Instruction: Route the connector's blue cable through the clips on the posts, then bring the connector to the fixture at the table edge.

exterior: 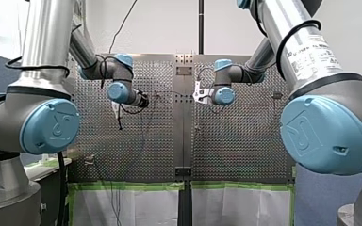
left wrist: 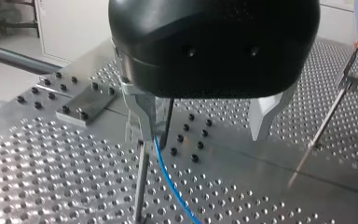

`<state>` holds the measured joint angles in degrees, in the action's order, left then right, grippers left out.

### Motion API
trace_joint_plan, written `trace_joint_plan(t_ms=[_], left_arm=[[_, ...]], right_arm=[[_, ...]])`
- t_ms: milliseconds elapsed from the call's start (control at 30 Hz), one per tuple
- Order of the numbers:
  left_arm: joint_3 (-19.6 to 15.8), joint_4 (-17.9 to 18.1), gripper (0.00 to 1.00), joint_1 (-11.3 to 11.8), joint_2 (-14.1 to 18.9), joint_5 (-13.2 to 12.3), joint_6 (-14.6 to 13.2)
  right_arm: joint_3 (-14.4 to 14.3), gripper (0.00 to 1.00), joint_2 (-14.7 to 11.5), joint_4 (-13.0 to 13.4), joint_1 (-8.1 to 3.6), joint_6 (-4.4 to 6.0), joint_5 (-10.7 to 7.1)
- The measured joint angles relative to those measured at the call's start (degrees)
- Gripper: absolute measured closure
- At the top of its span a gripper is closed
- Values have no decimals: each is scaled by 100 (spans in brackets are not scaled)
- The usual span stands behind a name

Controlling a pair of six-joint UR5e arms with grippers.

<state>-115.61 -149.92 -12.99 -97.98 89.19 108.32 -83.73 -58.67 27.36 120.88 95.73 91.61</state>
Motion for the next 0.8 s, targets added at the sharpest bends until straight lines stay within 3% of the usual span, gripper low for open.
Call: trace_joint_plan(t_ms=[300,800], left_arm=[[-282,4,2,-55,346,-7,-14],[-59,30,2,-153,367,-26,-609]], right_arm=[[0,100,0,-3,1,0,-1],[0,100,2,-38,36,0,-1]])
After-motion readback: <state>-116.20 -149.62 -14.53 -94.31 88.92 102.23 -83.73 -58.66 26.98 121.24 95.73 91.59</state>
